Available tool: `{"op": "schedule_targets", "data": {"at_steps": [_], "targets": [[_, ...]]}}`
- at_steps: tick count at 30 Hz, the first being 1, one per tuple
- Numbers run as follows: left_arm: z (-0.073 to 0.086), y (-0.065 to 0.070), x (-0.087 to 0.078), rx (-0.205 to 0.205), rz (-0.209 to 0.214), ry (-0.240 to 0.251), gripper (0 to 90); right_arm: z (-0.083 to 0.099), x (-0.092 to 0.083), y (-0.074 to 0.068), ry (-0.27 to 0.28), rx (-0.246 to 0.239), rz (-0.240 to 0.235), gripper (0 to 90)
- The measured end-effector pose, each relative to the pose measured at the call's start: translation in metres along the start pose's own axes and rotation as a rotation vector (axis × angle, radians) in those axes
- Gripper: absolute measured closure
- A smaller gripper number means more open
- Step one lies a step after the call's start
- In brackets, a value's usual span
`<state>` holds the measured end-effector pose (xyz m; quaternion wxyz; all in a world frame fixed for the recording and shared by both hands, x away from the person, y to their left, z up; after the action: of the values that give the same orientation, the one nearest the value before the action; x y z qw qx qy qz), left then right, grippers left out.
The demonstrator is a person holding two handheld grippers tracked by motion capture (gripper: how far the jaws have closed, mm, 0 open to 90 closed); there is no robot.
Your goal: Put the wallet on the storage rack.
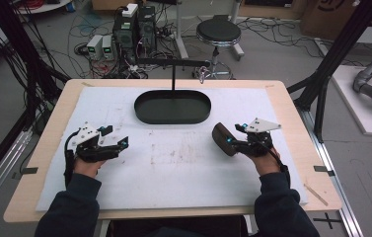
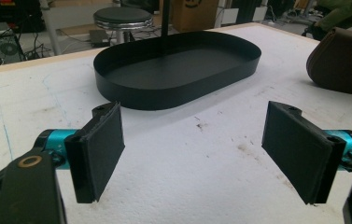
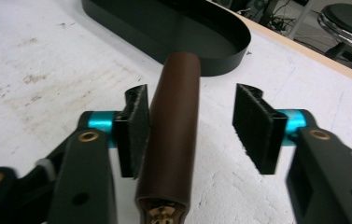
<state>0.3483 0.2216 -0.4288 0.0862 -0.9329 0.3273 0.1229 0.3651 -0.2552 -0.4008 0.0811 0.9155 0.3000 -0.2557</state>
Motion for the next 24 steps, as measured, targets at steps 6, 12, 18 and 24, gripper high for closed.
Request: {"op": "schedule_targets", "data": {"at_steps": [6,12,18,24], "targets": [[0.0,0.001,0.0,-0.003,0.001,-0.001,20.7,0.0,0.004,-0.003,0.046,0.083,-0.024,24.7],[0.0,0.001,0.0,-0.003,0.0,-0.001,20.7,0.007,0.022,-0.01,-0.062,0.04,-0.021,21.5],[0.0,0.001,0.0,0.0,0.002,-0.003,20.7,0.012,0.032,-0.007,-0.122,0.064,0.007,30.9],[0.001,0.002,0.0,0.003,0.0,-0.007,20.7,0.008,0.027,-0.003,-0.085,0.038,-0.05,61.4]]}}
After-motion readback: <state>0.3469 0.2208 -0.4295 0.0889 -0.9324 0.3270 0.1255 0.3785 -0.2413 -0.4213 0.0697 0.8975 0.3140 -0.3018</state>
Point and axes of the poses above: each handheld gripper's, and its own axes: x roughly forward along the jaws, z roughly out of its underside, y roughly to its right, the point moved 2 cm from there along x, roughly forward along the jaws, and after that the axes turned 9 degrees about x, right-handed, at the moved point
